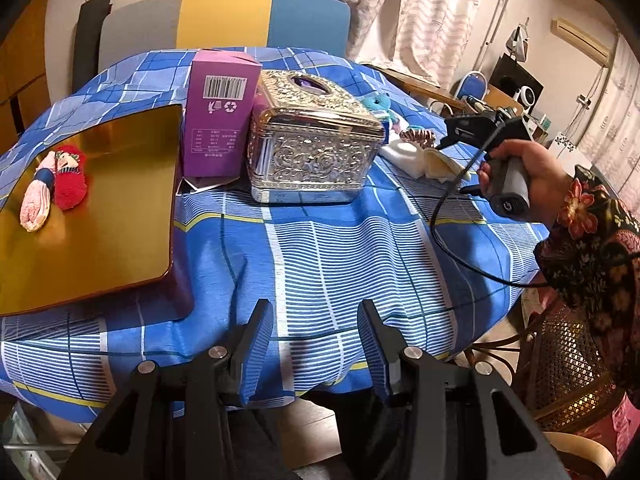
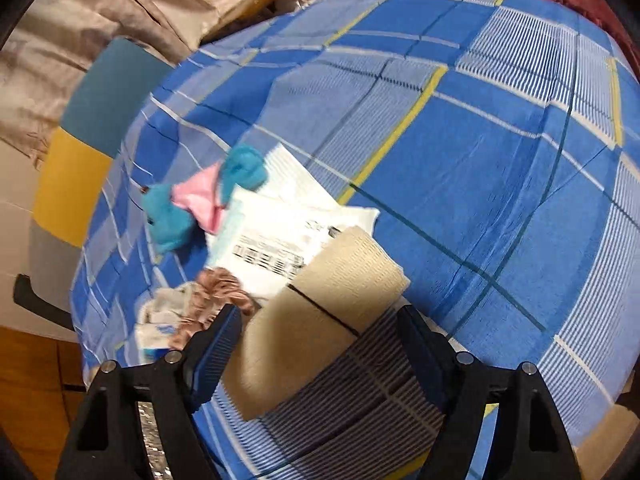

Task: Organize soft objects
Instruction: 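Grasp the beige rolled cloth with the right tool and lift it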

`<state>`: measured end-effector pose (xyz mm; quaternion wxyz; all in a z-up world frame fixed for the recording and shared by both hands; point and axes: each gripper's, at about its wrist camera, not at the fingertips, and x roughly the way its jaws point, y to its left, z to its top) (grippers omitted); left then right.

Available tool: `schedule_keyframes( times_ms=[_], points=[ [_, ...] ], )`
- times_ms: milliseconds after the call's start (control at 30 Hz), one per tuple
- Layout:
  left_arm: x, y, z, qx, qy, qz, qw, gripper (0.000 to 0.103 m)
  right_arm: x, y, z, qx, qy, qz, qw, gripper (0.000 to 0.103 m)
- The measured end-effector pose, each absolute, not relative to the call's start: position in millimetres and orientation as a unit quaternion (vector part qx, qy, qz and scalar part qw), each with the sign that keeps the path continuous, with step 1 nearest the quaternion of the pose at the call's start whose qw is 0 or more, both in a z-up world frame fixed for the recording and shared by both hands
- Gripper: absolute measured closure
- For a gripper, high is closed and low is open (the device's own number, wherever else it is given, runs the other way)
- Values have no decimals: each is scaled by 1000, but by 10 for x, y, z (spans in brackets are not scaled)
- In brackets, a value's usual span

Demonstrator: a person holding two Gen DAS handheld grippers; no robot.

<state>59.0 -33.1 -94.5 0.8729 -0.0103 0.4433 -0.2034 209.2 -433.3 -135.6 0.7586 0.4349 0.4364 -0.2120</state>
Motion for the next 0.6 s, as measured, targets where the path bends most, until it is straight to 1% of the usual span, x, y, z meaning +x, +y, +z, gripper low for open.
schedule_keyframes(
  times_ms=[33,67,167,200,300,400,600],
  points=[
    [597,-334,-956,-12,445,-204,872,59,2078,-4329,-1350,428,431,-205,767,29],
    [603,-338,-964,-12,446,-203,872,59,2060,-4327,-1340,421,429,-198,775,38],
    [607,-393,-1001,-8,450,-207,869,59,2000,-4318,-1354,402,436,-159,789,49],
    [605,-418,-1011,-7,451,-210,867,59,1968,-4334,-1371,404,436,-153,790,51],
    [594,-490,-1027,2,452,-216,865,59,1776,-4393,-1372,404,434,-138,793,52],
    [589,-555,-1027,4,452,-223,864,59,1589,-4451,-1300,380,434,-136,805,52],
    [619,-686,-999,8,454,-232,860,59,1288,-4504,-1183,308,453,-122,828,52]
  ],
)
